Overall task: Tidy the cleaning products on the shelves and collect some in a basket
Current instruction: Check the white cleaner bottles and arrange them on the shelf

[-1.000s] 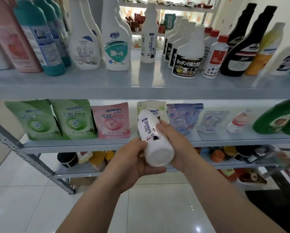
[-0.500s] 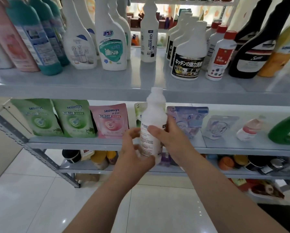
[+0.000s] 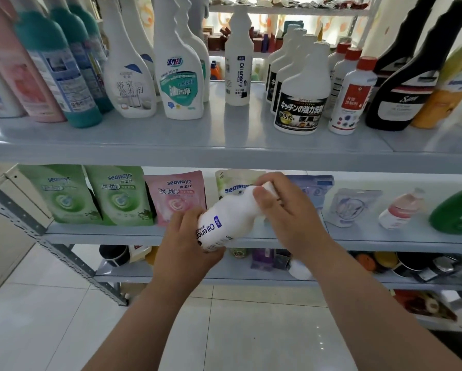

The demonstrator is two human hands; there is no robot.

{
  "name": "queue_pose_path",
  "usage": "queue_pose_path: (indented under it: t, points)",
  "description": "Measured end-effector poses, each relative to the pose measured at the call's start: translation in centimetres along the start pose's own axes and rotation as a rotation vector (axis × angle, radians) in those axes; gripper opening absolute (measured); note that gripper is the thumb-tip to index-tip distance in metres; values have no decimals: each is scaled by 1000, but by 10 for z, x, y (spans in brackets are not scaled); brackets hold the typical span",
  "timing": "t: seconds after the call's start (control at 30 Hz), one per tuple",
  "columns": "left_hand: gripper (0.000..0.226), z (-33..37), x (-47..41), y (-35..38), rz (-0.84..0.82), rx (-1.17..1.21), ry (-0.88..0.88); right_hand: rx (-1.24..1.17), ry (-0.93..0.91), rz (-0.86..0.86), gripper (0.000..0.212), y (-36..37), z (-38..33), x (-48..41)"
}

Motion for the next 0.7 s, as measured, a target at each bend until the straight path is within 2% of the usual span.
queue_pose_path:
  t: [0.1, 0.2, 0.27, 0.37, 0.43, 0.57, 0.7]
  points:
    - [88, 0, 0, -8, 61, -200, 79, 420, -16, 3, 40, -1, -5, -6]
    - [83, 1, 0, -11, 63, -280, 135, 626, 123, 13, 48, -4, 0, -15]
    - [78, -5, -3, -8, -38, -200, 110, 671, 59, 16, 45, -1, -8, -19]
    - [70, -18, -1, 7, -346, 96, 46, 631, -302, 21, 45, 12, -46, -15]
    - [70, -21, 4, 13, -465, 206, 28, 582, -386, -17, 40, 18, -56, -14]
    - [74, -25, 6, 16, -449, 264, -22, 619, -358, -85, 42, 25, -54, -22]
    - [76, -29, 2, 16, -410, 213, -65, 649, -276, -90, 41, 24, -42, -26]
Point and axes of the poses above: each hand's wrist, its own x-axis away from the middle knuckle, its own y-axis out of the palm, z = x × y, the point moved 8 cm from there along -x, towards the middle knuckle, and after that the axes turned 11 degrees about -x, right-handed, at the moved point
